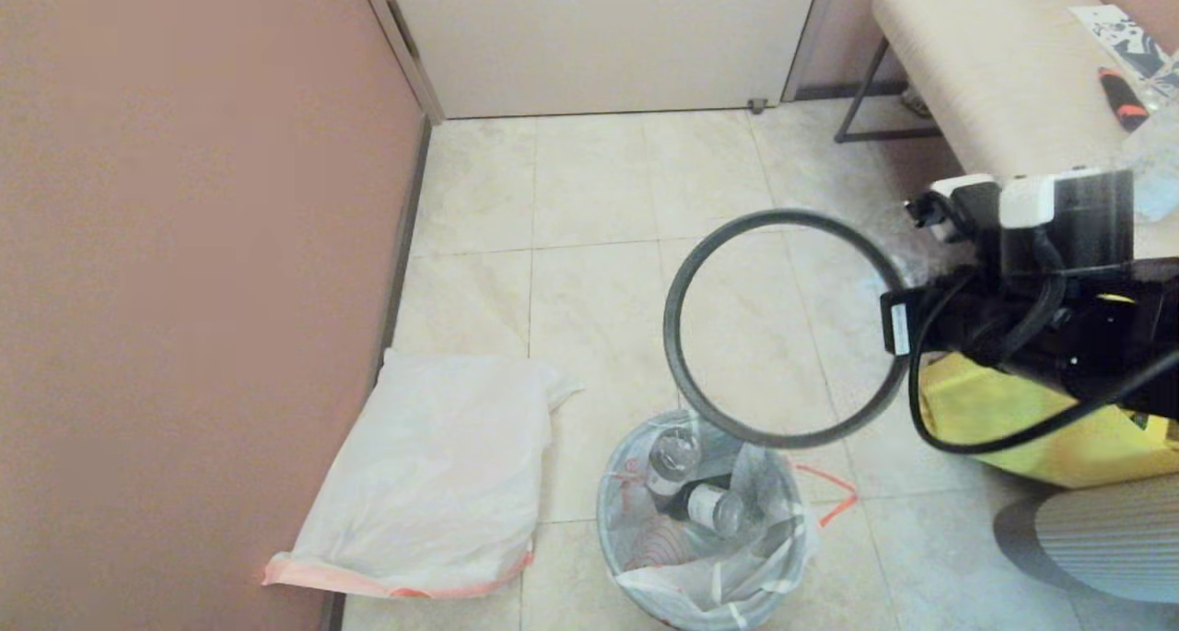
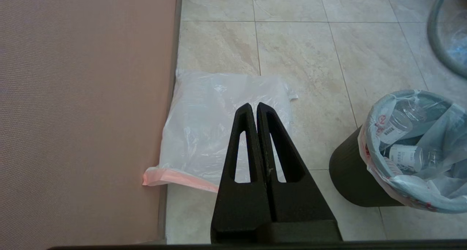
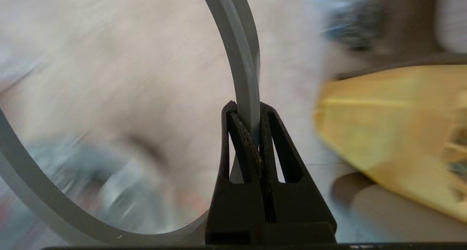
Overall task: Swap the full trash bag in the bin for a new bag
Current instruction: Place the trash can ring on the floor
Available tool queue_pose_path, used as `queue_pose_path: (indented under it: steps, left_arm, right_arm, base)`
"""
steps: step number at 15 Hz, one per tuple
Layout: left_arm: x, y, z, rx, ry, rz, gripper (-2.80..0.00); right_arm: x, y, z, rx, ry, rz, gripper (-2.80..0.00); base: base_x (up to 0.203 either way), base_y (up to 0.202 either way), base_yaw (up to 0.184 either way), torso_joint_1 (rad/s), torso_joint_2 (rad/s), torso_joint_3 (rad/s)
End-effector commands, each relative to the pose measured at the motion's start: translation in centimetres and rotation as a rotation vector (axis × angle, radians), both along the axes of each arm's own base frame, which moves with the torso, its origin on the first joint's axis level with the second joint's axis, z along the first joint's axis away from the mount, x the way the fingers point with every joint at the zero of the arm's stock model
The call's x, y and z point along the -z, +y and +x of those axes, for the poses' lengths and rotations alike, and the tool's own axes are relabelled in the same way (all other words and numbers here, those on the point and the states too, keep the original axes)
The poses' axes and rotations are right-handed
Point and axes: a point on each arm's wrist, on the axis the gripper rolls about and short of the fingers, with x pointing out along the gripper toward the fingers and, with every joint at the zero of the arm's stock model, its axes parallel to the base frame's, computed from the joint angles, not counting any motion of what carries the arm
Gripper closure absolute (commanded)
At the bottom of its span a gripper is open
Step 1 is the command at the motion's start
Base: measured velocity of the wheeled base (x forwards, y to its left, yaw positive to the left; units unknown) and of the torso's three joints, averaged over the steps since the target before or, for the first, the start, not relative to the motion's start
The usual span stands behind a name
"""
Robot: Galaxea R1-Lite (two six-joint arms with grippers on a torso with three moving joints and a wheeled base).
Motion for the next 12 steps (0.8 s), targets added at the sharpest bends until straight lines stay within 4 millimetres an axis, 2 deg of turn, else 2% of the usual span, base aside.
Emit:
queue_pose_path:
  steps: [1,3,5,8,12]
  left_arm:
    - [1.0,0.0,0.3,0.0,0.037,-0.001,0.0]
    - [1.0,0.0,0.3,0.0,0.037,-0.001,0.0]
    - [1.0,0.0,0.3,-0.001,0.036,-0.001,0.0]
    - [1.0,0.0,0.3,-0.002,0.037,-0.001,0.0]
    - [1.0,0.0,0.3,-0.001,0.037,-0.001,0.0]
  right_arm:
    - [0.4,-2.1,3.0,0.086,0.006,-0.001,0.0]
    - [2.0,-4.2,5.9,0.146,0.042,-0.002,0.0]
    - [5.1,-6.2,9.2,0.204,0.11,-0.012,0.0]
    - [10.7,-8.2,13.6,0.259,0.214,-0.028,0.0]
    - [19.3,-10.1,18.1,0.288,0.348,-0.07,0.0]
  base:
    - [0.0,0.0,0.0,0.0,0.0,0.0]
    - [0.0,0.0,0.0,0.0,0.0,0.0]
    - [0.0,0.0,0.0,0.0,0.0,0.0]
    - [0.0,0.0,0.0,0.0,0.0,0.0]
    - [0.0,0.0,0.0,0.0,0.0,0.0]
